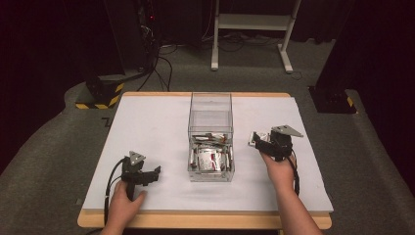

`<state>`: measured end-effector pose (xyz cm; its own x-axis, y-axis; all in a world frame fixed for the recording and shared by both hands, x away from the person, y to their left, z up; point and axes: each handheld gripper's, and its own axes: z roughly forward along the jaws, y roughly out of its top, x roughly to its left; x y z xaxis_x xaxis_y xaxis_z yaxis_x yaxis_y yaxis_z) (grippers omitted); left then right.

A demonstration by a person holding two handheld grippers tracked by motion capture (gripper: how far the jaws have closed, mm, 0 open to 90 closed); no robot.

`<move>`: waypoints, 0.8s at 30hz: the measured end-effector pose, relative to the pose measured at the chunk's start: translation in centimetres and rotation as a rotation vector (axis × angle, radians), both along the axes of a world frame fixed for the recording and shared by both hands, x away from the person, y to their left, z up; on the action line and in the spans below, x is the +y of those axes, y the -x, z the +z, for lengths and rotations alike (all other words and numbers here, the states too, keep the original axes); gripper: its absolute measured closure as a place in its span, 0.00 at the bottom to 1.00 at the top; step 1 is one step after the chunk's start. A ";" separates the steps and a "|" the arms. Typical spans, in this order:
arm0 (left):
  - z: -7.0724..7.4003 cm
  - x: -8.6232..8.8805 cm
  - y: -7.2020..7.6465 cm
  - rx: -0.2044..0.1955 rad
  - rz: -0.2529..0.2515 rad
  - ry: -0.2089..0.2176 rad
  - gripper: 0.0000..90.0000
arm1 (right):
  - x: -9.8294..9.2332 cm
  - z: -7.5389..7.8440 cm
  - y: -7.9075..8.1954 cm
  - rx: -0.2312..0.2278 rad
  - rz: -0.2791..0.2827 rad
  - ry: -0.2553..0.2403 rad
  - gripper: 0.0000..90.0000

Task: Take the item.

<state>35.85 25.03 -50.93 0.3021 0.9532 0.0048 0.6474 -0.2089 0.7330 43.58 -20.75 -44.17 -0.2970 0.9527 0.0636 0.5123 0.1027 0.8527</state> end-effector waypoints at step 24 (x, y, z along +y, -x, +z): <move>0.0 0.0 0.0 0.000 0.000 0.000 0.16 | 3.3 -2.6 4.7 0.071 0.074 0.029 0.22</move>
